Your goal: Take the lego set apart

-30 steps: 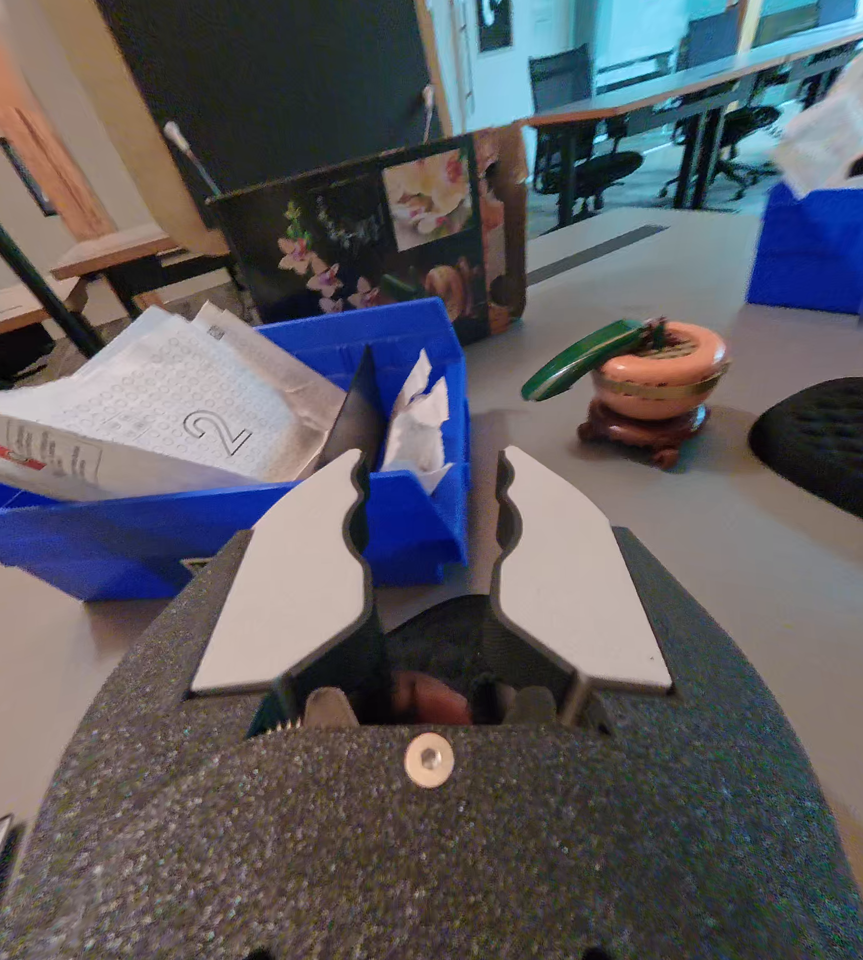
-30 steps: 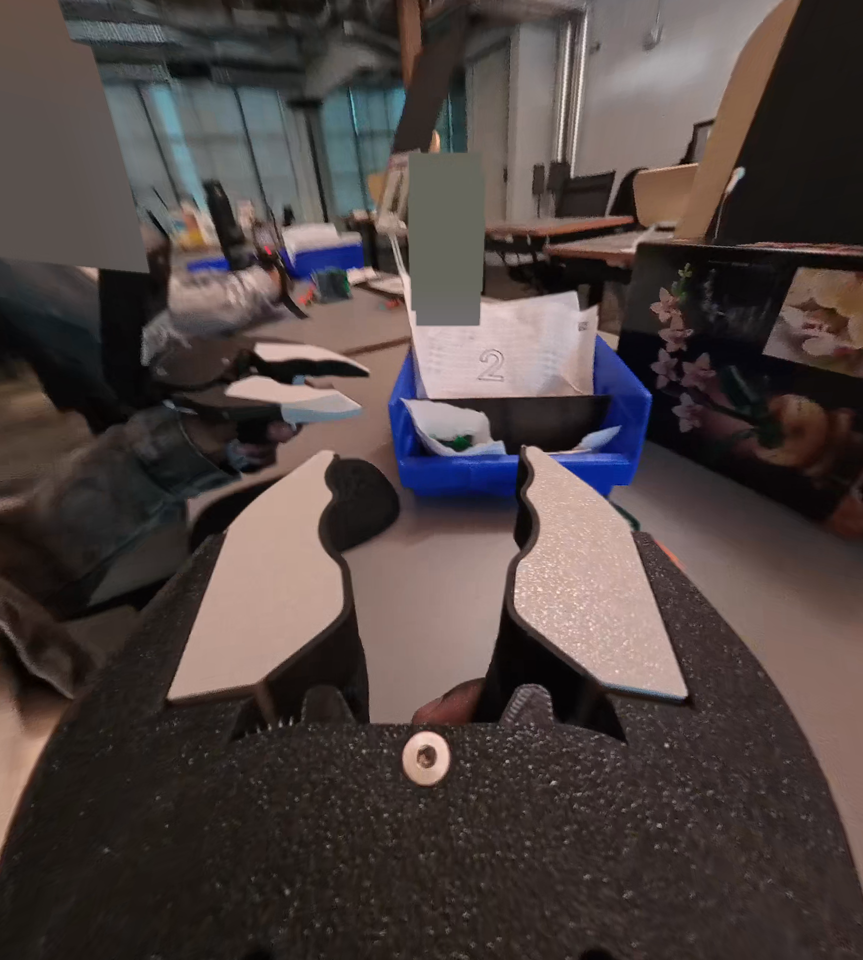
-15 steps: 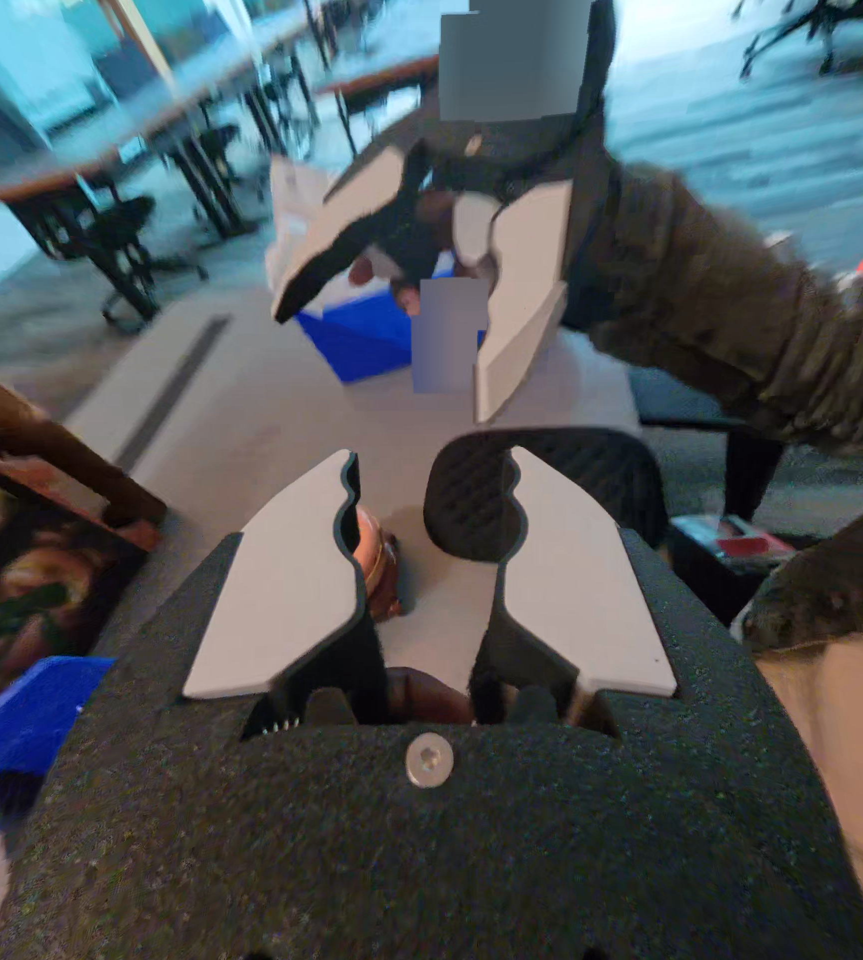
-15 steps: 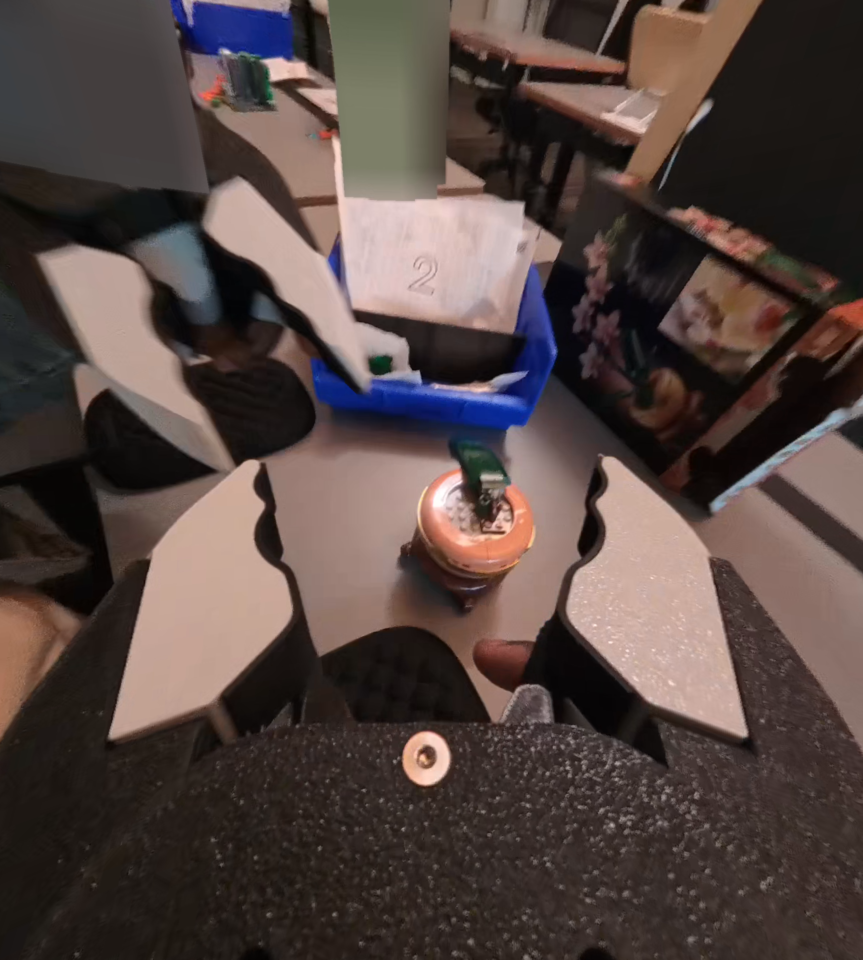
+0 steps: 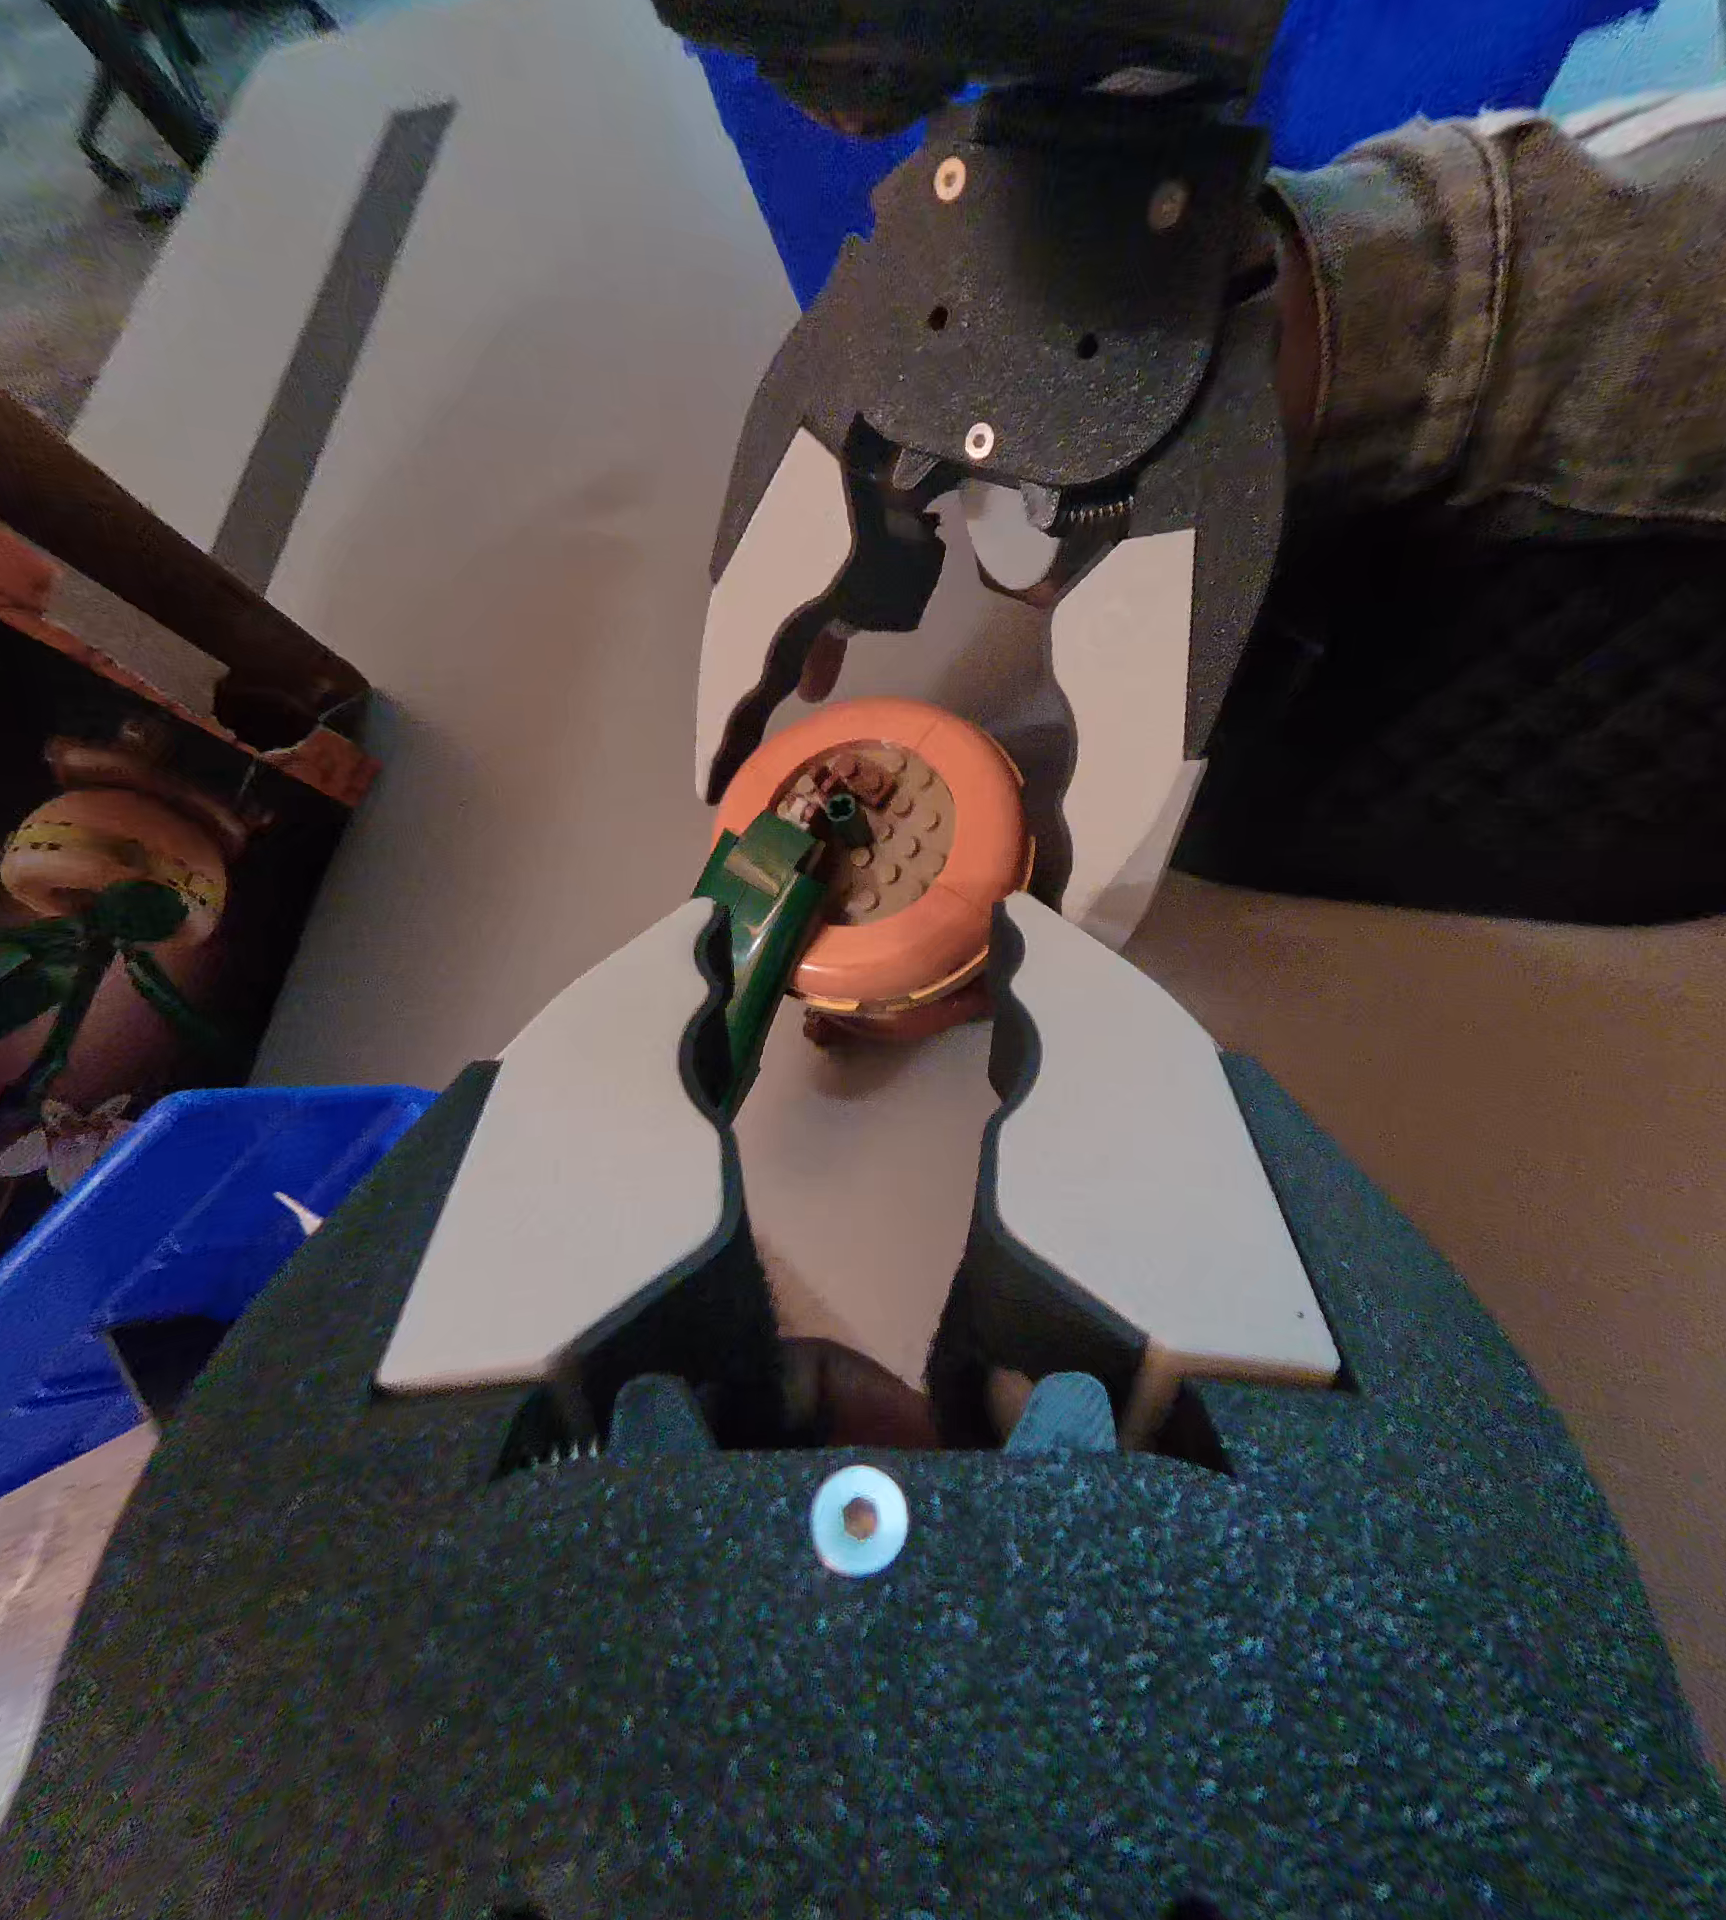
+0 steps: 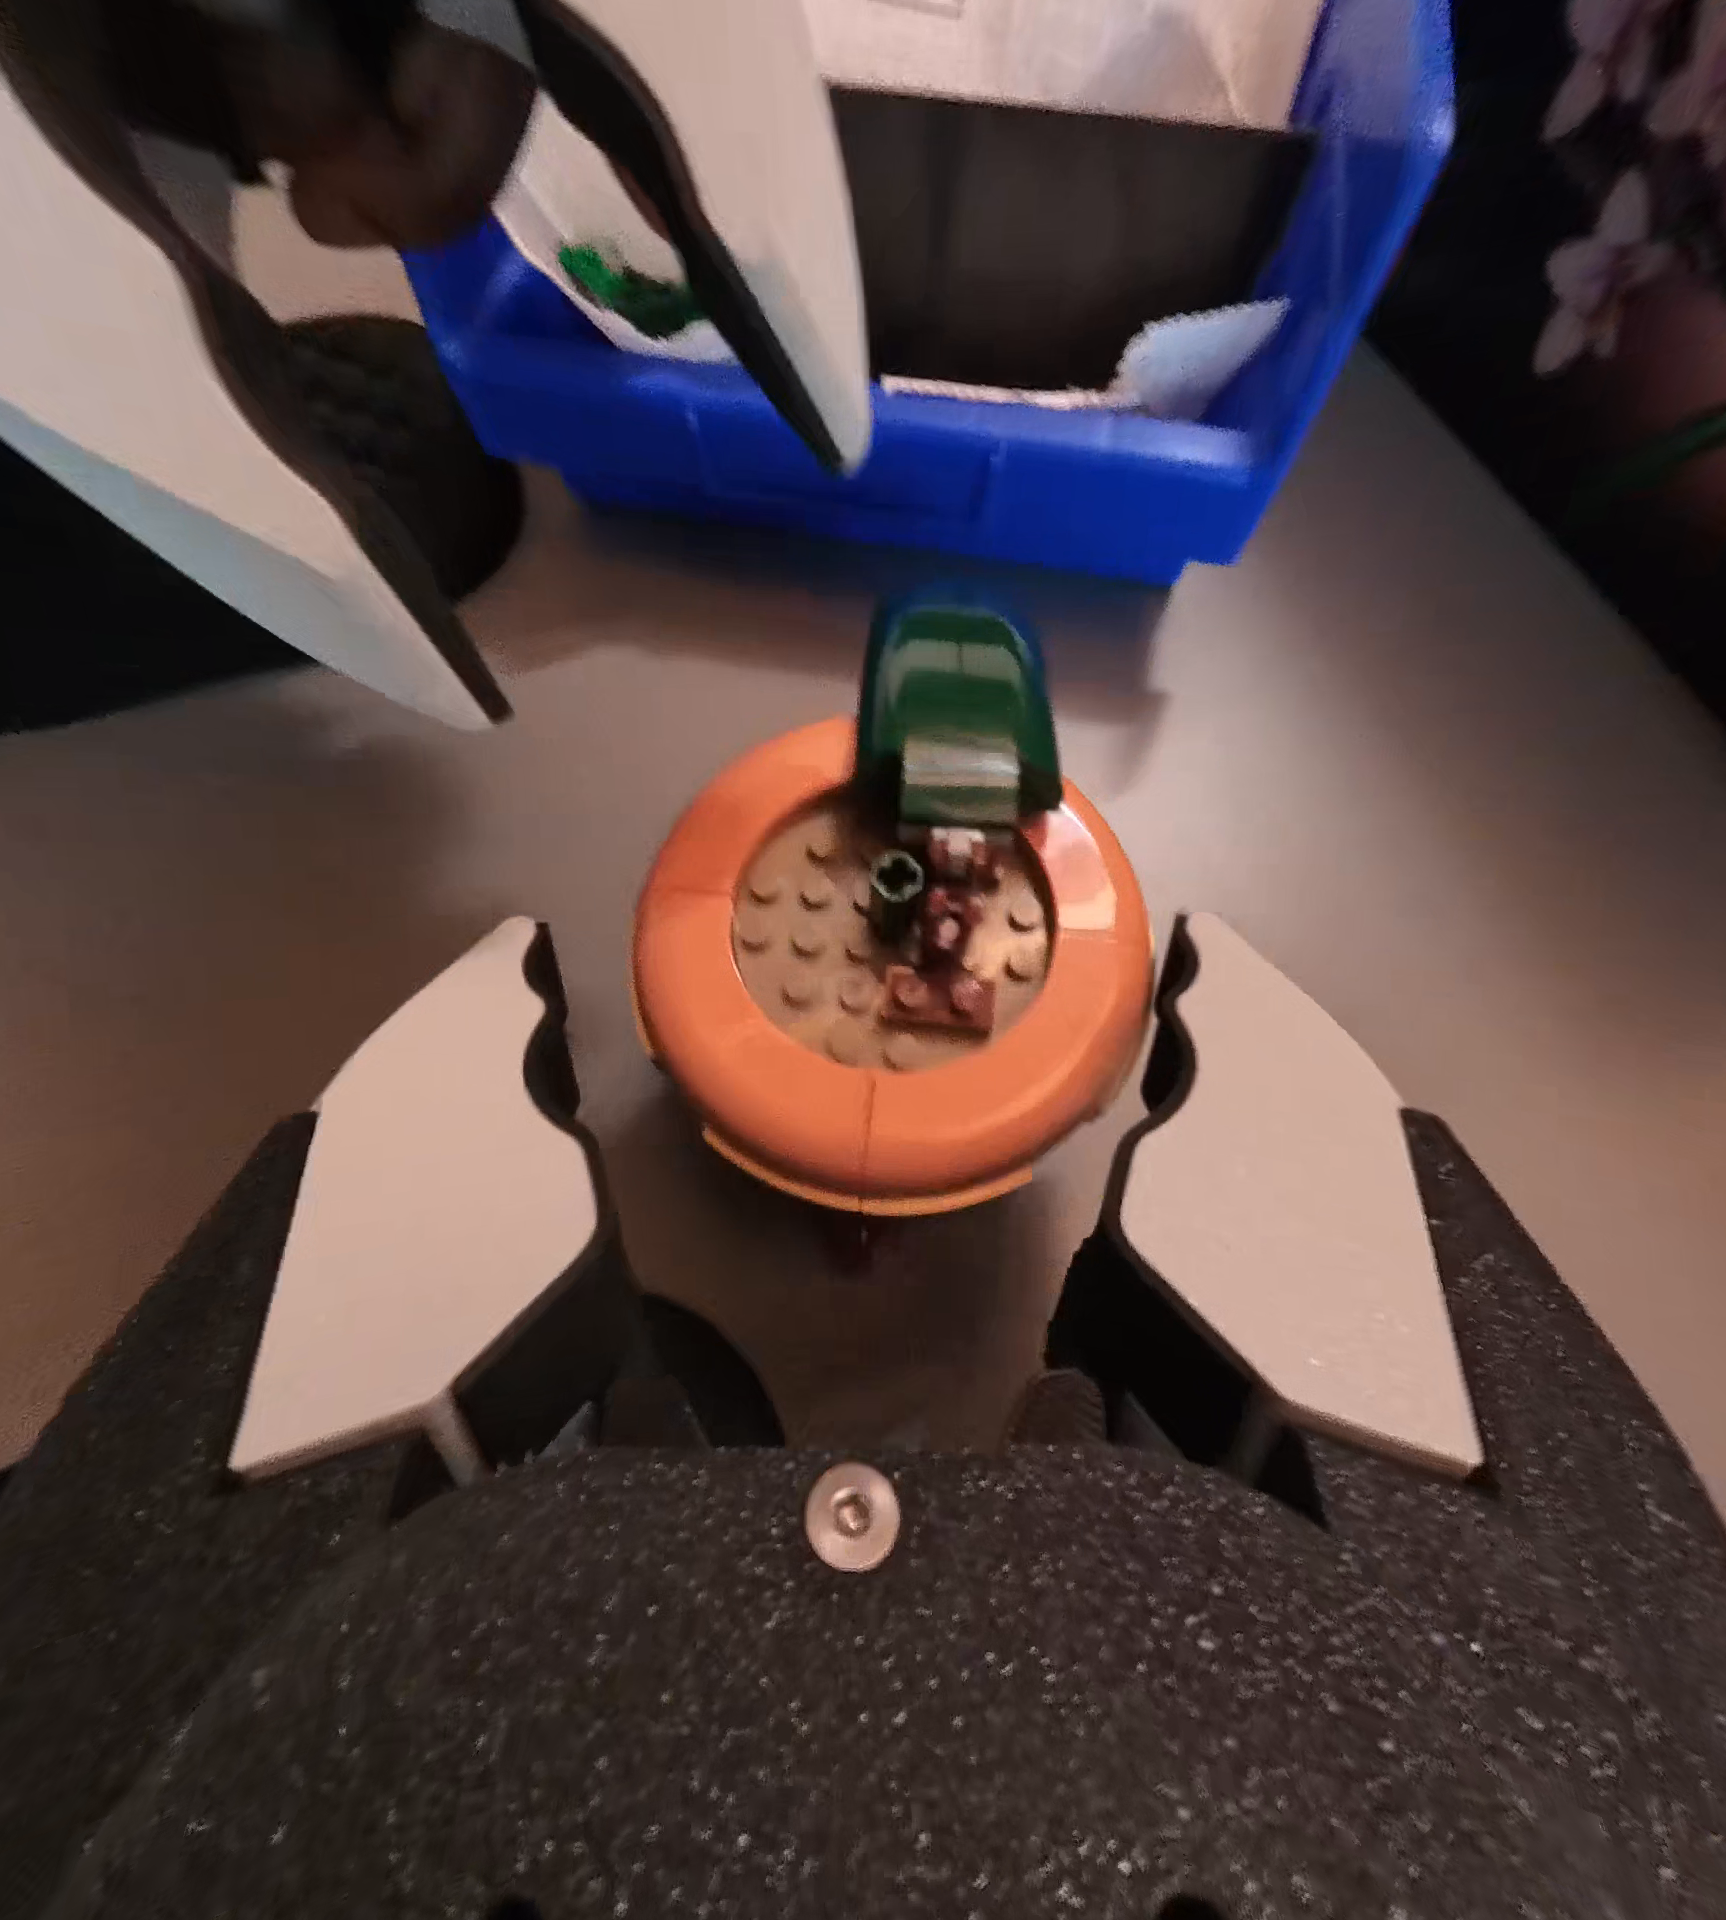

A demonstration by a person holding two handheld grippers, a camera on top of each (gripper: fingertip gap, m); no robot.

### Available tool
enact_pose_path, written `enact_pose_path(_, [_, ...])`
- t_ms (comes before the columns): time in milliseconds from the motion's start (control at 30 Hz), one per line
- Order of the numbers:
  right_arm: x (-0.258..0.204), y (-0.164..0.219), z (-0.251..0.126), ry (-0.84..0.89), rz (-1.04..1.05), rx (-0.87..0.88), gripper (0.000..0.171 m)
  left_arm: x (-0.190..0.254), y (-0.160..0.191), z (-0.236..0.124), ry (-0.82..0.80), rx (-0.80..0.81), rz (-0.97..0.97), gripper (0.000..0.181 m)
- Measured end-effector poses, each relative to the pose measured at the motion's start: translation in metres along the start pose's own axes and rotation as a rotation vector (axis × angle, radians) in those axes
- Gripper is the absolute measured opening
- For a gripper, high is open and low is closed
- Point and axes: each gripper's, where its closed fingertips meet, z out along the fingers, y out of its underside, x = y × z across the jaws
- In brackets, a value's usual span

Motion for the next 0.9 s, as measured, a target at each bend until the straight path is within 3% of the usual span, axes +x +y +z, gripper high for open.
enact_pose_path(167, [0.004, 0.001, 0.002, 0.088, -0.140, 0.021, 0.097, -0.010, 0.020, 0.014, -0.026, -0.118, 0.022, 0.048])
enact_pose_path(367, [-0.039, 0.005, -0.004, -0.155, -0.256, 0.086, 0.097, 0.015, 0.019, 0.015, 0.107, -0.079, 0.133, 0.049])
enact_pose_path(600, [-0.046, 0.002, -0.004, -0.154, -0.307, 0.103, 0.097, 0.036, 0.015, 0.016, 0.228, 0.020, 0.147, 0.040])
enact_pose_path(900, [-0.048, 0.001, -0.004, -0.155, -0.284, 0.092, 0.096, 0.032, 0.017, 0.021, 0.226, 0.033, 0.050, 0.033])
